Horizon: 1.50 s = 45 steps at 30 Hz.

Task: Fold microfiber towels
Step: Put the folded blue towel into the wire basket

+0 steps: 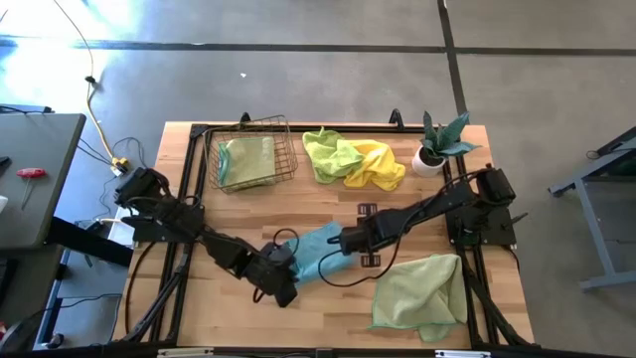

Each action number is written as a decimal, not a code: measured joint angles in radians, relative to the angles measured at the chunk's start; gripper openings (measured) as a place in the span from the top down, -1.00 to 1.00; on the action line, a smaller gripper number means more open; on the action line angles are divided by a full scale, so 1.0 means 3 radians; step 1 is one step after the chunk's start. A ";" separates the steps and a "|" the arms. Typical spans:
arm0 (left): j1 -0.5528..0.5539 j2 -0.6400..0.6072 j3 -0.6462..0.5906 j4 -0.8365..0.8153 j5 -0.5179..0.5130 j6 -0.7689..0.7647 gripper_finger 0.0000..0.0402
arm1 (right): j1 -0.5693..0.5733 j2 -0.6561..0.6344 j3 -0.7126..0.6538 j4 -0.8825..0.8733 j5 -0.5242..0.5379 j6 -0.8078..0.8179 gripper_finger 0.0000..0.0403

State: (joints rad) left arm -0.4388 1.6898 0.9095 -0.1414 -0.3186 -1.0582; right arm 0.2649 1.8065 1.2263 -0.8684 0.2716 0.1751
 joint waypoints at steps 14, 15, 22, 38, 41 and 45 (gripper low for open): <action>-0.0330 -0.0062 -0.0012 -0.1453 -0.0335 -0.1667 0.27 | -0.0126 -0.0717 -0.0254 -0.0219 0.0625 0.0100 0.24; -0.0359 -0.0062 -0.0012 -0.1425 -0.0421 -0.1705 0.27 | -0.0144 -0.0843 -0.0398 -0.0069 0.0603 0.0129 0.24; -0.0424 -0.0062 -0.0173 -0.0896 -0.0818 -0.1851 0.27 | -0.0201 -0.1692 -0.1682 0.2033 0.0215 0.0151 0.24; -0.0110 -0.0009 -0.0922 0.0514 -0.0923 -0.2336 0.27 | -0.0204 -0.1813 -0.2602 0.3645 -0.0008 0.0789 0.24; -0.0055 0.0002 -0.0928 0.0631 -0.0924 -0.2183 0.27 | -0.0204 -0.1813 -0.2602 0.3611 -0.0008 0.0922 0.24; 0.0005 0.0005 -0.0929 0.0648 -0.0894 -0.2098 0.27 | -0.0204 -0.1813 -0.2602 0.3603 -0.0008 0.0884 0.24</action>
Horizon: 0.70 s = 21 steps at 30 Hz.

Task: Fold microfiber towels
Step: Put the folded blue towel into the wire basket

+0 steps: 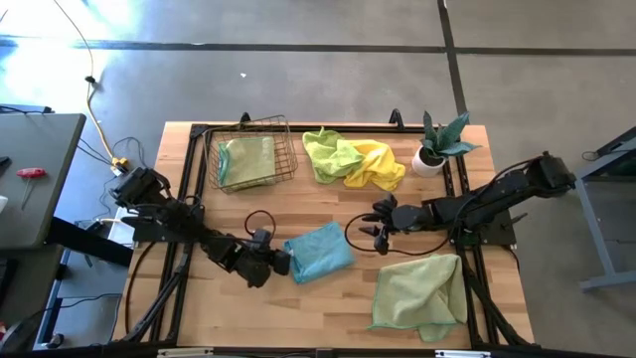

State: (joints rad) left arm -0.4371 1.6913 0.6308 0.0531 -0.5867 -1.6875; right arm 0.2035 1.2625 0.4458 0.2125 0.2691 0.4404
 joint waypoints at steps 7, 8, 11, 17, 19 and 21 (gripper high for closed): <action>0.0004 0.0088 0.0003 0.0200 0.0013 -0.0016 0.27 | 0.0000 0.0000 0.0000 -0.0004 0.0000 0.0017 0.24; -0.0014 0.0099 0.0003 0.0236 0.0010 0.0008 0.27 | 0.0000 0.0000 0.0000 -0.0005 0.0000 0.0017 0.24; -0.0077 0.0121 0.0001 0.0281 -0.0015 0.0040 0.27 | 0.0000 0.0000 0.0000 -0.0006 0.0000 0.0017 0.24; -0.0193 0.0125 0.0001 0.0324 -0.0069 -0.0067 0.27 | 0.0000 0.0001 0.0000 -0.0006 0.0000 0.0017 0.24; -0.0197 0.0126 0.0001 0.0359 -0.0081 -0.0105 0.27 | 0.0000 0.0001 0.0000 -0.0006 0.0000 0.0017 0.24; -0.0197 0.0128 0.0001 0.0397 -0.0075 -0.0117 0.27 | 0.0000 0.0001 0.0000 -0.0006 0.0000 0.0017 0.24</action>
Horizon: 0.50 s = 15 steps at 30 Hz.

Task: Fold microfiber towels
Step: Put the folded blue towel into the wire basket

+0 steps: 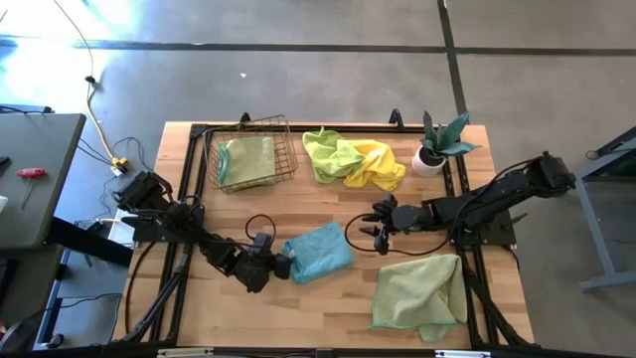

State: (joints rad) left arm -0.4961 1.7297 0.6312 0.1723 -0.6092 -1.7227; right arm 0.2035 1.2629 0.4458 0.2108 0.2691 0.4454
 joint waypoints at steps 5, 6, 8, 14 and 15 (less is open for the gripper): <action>0.0000 0.0002 0.0076 -0.0148 0.0259 -0.0228 0.27 | 0.0000 0.0000 0.0000 0.0000 0.0000 0.0000 0.24; 0.0000 0.0002 0.0089 -0.0168 0.0292 -0.0321 0.27 | 0.0000 0.0001 0.0000 0.0000 0.0000 0.0000 0.24; -0.0005 0.0000 0.0095 -0.0189 0.0307 -0.0506 0.25 | 0.0000 0.0000 0.0000 0.0000 0.0000 0.0000 0.24; -0.0004 0.0032 0.0099 -0.0166 0.0250 -0.0903 0.02 | 0.0000 0.0001 0.0000 0.0000 0.0000 0.0000 0.24; -0.0004 0.0051 0.0099 -0.0142 0.0217 -0.0930 -0.03 | 0.0000 0.0001 0.0000 0.0000 0.0000 0.0000 0.24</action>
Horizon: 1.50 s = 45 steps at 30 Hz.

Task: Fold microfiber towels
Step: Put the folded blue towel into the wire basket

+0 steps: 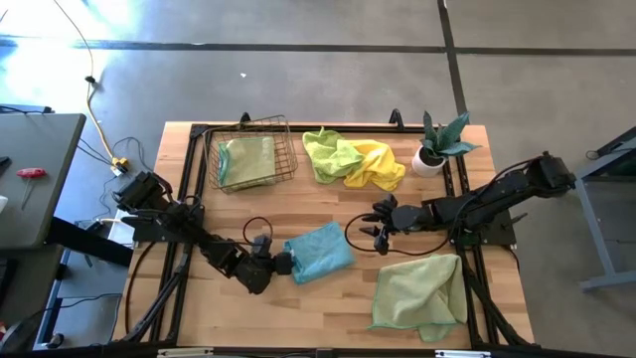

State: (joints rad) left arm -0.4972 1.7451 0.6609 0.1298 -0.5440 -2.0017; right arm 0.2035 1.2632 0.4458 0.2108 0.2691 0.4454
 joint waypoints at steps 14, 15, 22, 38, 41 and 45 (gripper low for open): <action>0.0113 0.0237 0.0309 -0.0197 -0.0241 -0.0073 -0.27 | 0.0000 0.0000 0.0000 -0.0014 0.0000 0.0000 0.24; 0.0133 0.0259 0.0331 -0.0201 -0.0242 -0.0045 -0.27 | 0.0000 0.0000 0.0000 -0.0014 0.0000 0.0000 0.24; 0.0232 0.0391 0.0456 -0.0192 -0.0267 0.0140 -0.27 | 0.0000 0.0000 0.0000 -0.0015 0.0000 0.0000 0.24; 0.0305 0.0404 0.0459 -0.0171 -0.0181 0.0440 0.71 | 0.0000 0.0000 0.0000 -0.0025 0.0001 0.0000 0.24; 0.0305 0.0408 0.0459 -0.0155 -0.0199 0.0612 0.93 | 0.0000 0.0000 0.0000 -0.0025 0.0000 -0.0001 0.24; 0.0305 0.0413 0.0452 -0.0095 -0.0243 0.0820 0.94 | 0.0000 0.0000 0.0000 -0.0025 0.0000 0.0000 0.24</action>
State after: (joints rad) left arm -0.4057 1.8690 0.7965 0.1011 -0.6169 -1.7558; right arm 0.2035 1.2633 0.4458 0.2031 0.2691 0.4454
